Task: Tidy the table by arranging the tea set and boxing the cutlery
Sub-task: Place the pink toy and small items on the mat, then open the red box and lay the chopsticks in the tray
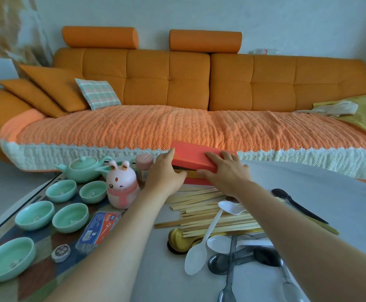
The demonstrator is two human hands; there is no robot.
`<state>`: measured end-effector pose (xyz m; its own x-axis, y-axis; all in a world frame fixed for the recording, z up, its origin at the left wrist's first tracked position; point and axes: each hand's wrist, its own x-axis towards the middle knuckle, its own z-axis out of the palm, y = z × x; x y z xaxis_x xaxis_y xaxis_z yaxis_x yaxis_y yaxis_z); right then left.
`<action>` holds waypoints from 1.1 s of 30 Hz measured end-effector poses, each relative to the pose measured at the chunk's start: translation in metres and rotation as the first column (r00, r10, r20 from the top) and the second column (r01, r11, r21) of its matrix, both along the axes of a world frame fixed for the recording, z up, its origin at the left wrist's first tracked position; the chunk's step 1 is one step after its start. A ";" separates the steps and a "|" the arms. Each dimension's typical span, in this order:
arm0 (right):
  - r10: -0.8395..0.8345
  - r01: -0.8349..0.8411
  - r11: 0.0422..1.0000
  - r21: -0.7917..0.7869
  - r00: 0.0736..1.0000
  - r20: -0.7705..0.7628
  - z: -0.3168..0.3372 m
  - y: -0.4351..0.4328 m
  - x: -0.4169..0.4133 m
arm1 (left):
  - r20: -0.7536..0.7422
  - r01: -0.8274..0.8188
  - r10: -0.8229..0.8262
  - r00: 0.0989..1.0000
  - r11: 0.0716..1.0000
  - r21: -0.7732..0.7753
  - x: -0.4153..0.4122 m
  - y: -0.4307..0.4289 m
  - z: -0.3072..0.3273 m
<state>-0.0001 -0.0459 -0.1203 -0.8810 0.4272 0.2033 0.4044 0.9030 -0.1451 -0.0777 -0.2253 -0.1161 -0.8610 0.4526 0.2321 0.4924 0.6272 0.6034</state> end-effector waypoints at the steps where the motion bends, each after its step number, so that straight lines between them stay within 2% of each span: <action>1: 0.000 0.000 1.000 -0.002 1.000 -0.006 0.000 0.000 0.000 | -0.011 0.001 -0.001 1.000 1.000 -0.001 0.001 0.001 -0.001; 6: 0.036 -0.034 0.999 0.023 0.994 -0.099 0.003 0.005 0.003 | -0.150 -0.013 0.031 0.988 0.993 0.116 0.002 0.007 0.007; 11: 0.150 -0.131 0.980 0.150 0.980 -0.129 0.010 0.021 0.017 | -0.112 0.033 -0.012 0.994 0.981 0.191 0.014 0.013 0.019; 15: 0.126 -0.101 0.981 0.163 0.981 -0.148 0.022 0.048 0.047 | -0.112 0.143 -0.129 0.985 0.981 0.131 0.044 0.030 0.030; 20: 0.057 -0.025 0.975 0.219 0.988 -0.141 0.029 0.091 0.099 | -0.007 0.221 -0.221 0.975 0.975 0.008 0.078 0.084 0.040; 22: 0.004 0.023 0.975 0.220 0.993 -0.122 0.030 0.108 0.124 | -0.046 0.271 -0.274 0.961 0.960 -0.071 0.091 0.109 0.037; 29: -0.225 0.209 0.949 0.236 0.973 0.045 0.014 0.158 0.178 | -0.090 0.385 -0.432 0.897 0.866 -0.320 0.130 0.176 0.026; 33: -0.219 0.197 0.968 0.153 0.966 0.141 0.002 0.172 0.184 | -0.001 0.418 -0.445 0.895 0.840 -0.346 0.136 0.194 0.022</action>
<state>0.1840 0.1262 -0.1181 -0.8009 0.5822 0.1401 0.5932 0.8033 0.0533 0.0584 -0.0312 -0.0946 -0.5459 0.8356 0.0615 0.7963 0.4945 0.3485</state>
